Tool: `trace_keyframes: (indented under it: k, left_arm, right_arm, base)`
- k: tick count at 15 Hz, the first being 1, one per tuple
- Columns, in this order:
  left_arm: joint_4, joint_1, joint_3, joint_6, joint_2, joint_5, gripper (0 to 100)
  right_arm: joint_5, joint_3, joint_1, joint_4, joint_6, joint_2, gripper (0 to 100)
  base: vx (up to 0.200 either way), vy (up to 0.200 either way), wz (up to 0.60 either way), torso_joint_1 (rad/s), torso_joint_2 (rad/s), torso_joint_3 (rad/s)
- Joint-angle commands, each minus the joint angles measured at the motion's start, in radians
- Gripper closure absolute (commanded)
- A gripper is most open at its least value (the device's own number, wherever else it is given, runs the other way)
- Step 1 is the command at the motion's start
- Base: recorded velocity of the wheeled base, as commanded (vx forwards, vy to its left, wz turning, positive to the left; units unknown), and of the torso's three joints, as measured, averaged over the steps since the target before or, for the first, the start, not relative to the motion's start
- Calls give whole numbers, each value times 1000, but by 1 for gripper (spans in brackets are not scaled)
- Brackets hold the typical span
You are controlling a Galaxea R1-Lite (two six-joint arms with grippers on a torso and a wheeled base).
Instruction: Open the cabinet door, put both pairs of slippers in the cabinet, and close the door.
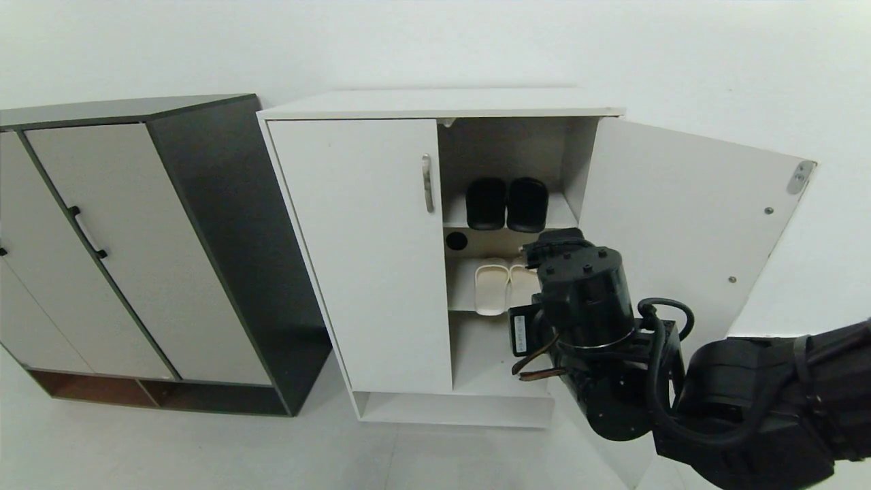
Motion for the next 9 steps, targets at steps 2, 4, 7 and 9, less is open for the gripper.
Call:
trace_keyframes:
  k: [2, 4, 7, 9]
  left_arm:
    - [-1, -1, 0, 0, 0, 0, 100]
    - [-1, -1, 0, 0, 2, 0, 100]
    - [-1, -1, 0, 0, 0, 0, 100]
    - [-1, -1, 0, 0, 2, 0, 100]
  right_arm:
    - [0, 1, 2, -1, 1, 2, 100]
    - [0, 18, -2, -1, 1, 2, 100]
    - [0, 19, -4, -3, 2, 2, 100]
    - [0, 19, -10, -1, 2, 2, 100]
  base:
    - [0, 0, 0, 49, -488, -356]
    - [0, 0, 0, 88, -466, -351]
    - [0, 0, 0, 121, -453, -341]
    - [0, 0, 0, 146, -471, -325]
